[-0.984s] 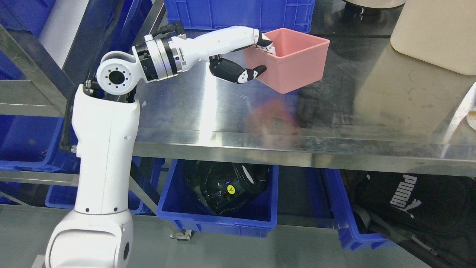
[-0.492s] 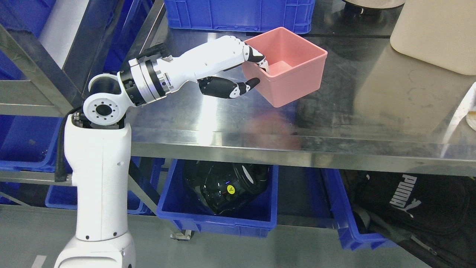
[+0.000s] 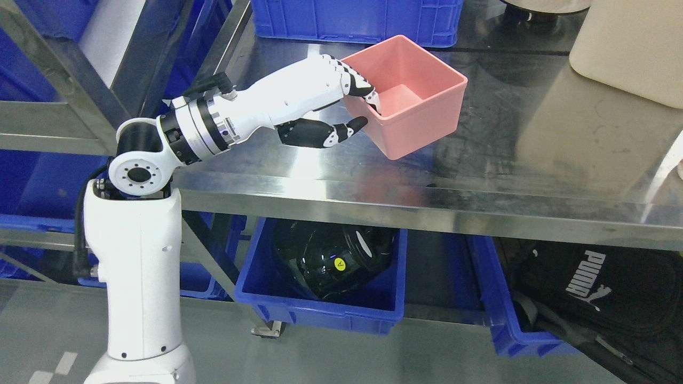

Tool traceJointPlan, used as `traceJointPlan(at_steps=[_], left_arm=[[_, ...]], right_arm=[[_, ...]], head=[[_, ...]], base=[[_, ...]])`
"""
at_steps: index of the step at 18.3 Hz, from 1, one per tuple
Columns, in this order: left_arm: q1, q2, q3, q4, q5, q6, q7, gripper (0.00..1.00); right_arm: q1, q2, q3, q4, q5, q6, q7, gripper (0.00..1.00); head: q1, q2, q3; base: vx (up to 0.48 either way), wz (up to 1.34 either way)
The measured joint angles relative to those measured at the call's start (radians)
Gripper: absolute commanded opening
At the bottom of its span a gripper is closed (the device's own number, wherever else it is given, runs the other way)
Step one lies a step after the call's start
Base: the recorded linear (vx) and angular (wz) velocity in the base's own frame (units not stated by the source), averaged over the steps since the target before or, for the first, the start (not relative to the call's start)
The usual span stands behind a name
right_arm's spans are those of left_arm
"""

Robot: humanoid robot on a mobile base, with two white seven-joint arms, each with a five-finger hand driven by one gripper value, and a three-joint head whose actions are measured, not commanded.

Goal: Place storage box into left shelf container
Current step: 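Lift the pink box off the shelf with the left hand, then hold the pink box aloft in the left hand while turning toward the rack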

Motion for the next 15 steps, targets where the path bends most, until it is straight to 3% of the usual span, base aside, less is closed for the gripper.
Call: traceJointPlan(at_steps=[7, 15], left_arm=[[0.006, 0.0, 0.008, -0.023, 0.0, 0.0, 0.0, 0.0], [0.005, -0.001, 0.013, -0.037, 0.0, 0.006, 0.001, 0.0]], right_arm=[[0.0, 0.0, 0.0, 0.0, 0.0, 0.0, 0.0, 1.0], [0.0, 0.0, 0.0, 0.0, 0.0, 0.0, -0.001, 1.0]], head=[[0.0, 0.0, 0.0], [0.0, 0.001, 0.0]], base=[[-0.108, 0.52], [-0.089, 1.03]])
